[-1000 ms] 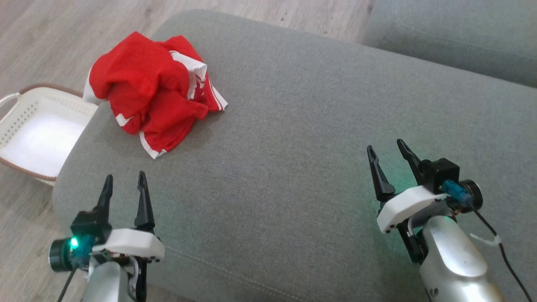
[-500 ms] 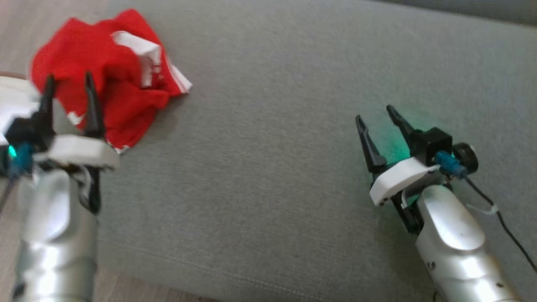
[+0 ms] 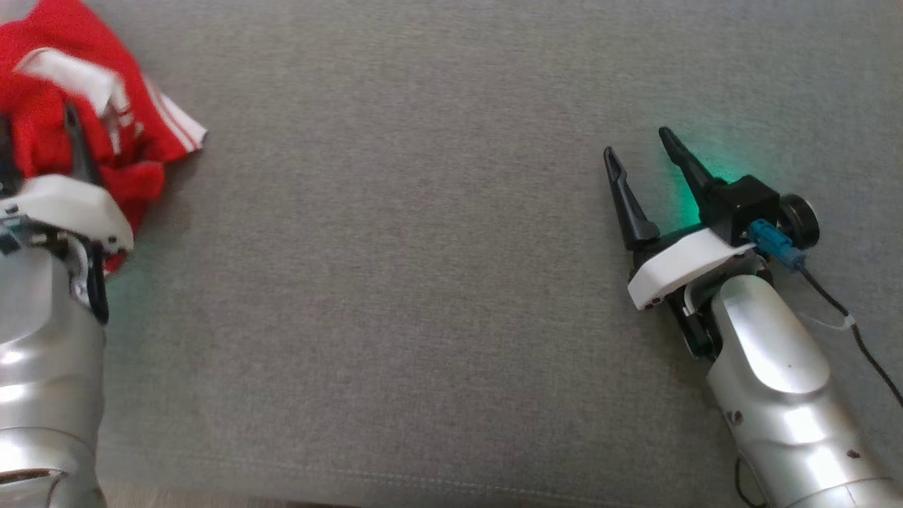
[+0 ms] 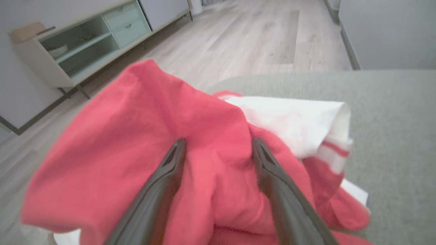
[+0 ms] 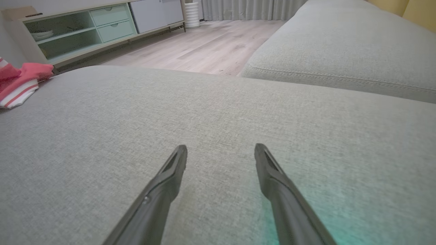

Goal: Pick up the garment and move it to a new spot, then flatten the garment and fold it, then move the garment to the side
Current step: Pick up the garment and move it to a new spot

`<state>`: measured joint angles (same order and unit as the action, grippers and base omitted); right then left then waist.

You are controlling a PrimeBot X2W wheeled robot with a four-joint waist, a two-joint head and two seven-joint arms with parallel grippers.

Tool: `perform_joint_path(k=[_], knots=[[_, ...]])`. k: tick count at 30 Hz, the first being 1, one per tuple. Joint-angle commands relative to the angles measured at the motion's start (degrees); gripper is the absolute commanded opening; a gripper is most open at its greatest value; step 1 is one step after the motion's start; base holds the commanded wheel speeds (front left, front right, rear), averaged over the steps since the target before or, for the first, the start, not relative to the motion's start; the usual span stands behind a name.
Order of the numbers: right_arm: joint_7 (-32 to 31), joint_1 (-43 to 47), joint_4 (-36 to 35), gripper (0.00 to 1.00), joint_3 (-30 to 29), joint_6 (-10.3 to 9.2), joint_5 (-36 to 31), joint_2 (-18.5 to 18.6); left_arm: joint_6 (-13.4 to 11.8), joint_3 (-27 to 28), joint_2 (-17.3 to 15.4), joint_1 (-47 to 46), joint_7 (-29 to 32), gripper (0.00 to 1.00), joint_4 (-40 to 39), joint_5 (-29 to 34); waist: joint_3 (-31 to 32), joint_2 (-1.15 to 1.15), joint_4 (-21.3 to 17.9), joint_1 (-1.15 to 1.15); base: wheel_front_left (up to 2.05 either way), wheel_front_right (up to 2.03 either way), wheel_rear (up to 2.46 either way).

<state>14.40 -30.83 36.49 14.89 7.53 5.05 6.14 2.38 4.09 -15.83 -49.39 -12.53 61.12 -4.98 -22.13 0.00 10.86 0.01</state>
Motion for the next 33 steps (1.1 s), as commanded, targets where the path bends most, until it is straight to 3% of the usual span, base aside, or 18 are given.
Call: perform_joint_path(k=[1,2,3,9,13,19,28,33], knots=[[0.6,-0.65,-1.38,1.0,0.97,-0.04,0.46,-0.63,-1.61,1.79,-4.03,-1.54,1.25,1.0,1.53,0.2,-0.76,0.0,-1.18,-0.01,0.0,0.0,0.0],[0.6,-0.58,-1.38,1.0,0.9,-0.04,0.52,-0.67,-2.05,2.14,-4.23,-1.74,2.06,1.0,3.05,-0.17,-0.78,0.0,-1.4,-0.01,0.0,0.0,0.0],[0.6,-0.56,-1.36,1.0,0.89,-0.04,0.66,-0.74,-2.53,2.31,-4.7,-2.09,3.23,0.0,5.53,-0.46,-0.8,0.0,-1.73,-0.01,0.0,0.0,0.0],[0.6,-0.09,-1.25,1.0,0.7,-0.04,0.99,-1.22,-1.89,2.61,-5.03,-3.2,0.8,0.0,7.22,-1.52,0.35,0.0,-2.58,-0.01,0.0,0.0,0.0],[0.6,1.03,-1.6,1.0,0.4,-0.04,1.37,-1.76,0.9,1.48,-5.36,-5.11,-1.95,0.0,4.07,-1.36,2.56,0.0,-3.58,-0.01,0.0,0.0,0.0],[0.6,4.0,-2.03,1.0,0.13,-0.04,2.35,-2.74,3.8,-2.36,-0.72,-6.44,-2.44,0.0,-8.12,-0.69,7.45,0.0,-7.11,-0.01,0.0,0.0,0.0],[0.6,7.54,-3.34,1.0,4.58,-0.04,6.4,-3.23,5.06,-11.96,8.64,-1.74,-2.46,0.0,-23.66,-4.7,12.05,0.0,-18.63,-0.01,0.0,0.0,0.0],[0.6,7.93,-4.6,1.0,8.33,-0.04,9.08,-3.24,5.09,-21.27,11.05,1.69,-2.46,0.0,-27.48,-10.81,12.32,0.0,-26.18,-0.01,0.0,0.0,0.0]])
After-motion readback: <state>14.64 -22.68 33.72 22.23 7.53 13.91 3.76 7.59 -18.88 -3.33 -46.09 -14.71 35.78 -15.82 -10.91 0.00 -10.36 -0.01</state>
